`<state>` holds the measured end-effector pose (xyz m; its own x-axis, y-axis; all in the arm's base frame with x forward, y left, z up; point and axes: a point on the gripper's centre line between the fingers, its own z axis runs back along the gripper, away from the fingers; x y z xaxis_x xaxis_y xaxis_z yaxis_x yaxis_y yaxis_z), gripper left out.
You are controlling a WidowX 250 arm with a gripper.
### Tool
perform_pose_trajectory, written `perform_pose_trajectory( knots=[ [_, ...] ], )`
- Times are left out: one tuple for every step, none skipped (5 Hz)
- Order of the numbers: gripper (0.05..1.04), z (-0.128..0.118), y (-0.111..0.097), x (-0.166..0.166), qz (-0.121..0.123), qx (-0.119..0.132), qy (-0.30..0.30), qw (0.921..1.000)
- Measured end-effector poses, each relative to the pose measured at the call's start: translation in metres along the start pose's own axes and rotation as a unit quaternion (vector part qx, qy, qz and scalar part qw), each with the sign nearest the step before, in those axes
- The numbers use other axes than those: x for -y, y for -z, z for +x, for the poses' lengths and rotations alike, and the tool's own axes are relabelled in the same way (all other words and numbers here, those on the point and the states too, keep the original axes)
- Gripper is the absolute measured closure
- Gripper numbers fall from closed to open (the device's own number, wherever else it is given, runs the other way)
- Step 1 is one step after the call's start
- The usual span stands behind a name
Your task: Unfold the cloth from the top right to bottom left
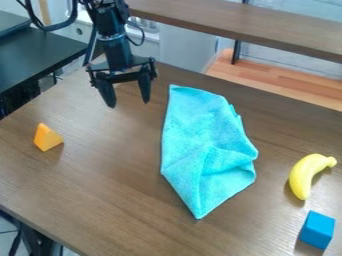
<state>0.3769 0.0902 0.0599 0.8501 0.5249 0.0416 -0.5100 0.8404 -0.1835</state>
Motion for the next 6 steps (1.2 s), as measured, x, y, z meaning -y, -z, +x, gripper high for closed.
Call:
perform_pose_trajectory(
  knots=[
    [0.084,-0.004,0.015,-0.004,0.005,-0.019,-0.006,0.9998],
    [0.084,-0.005,0.026,0.014,0.011,-0.007,-0.027,0.9995],
    [0.084,-0.015,0.031,0.039,0.016,-0.009,-0.034,0.9992],
    [0.084,-0.024,0.034,0.057,0.01,-0.018,-0.033,0.9993],
    [0.084,-0.037,0.036,0.084,0.009,-0.02,0.002,0.9998],
    [0.084,-0.038,0.035,0.098,0.001,-0.018,0.013,0.9998]
  ],
)
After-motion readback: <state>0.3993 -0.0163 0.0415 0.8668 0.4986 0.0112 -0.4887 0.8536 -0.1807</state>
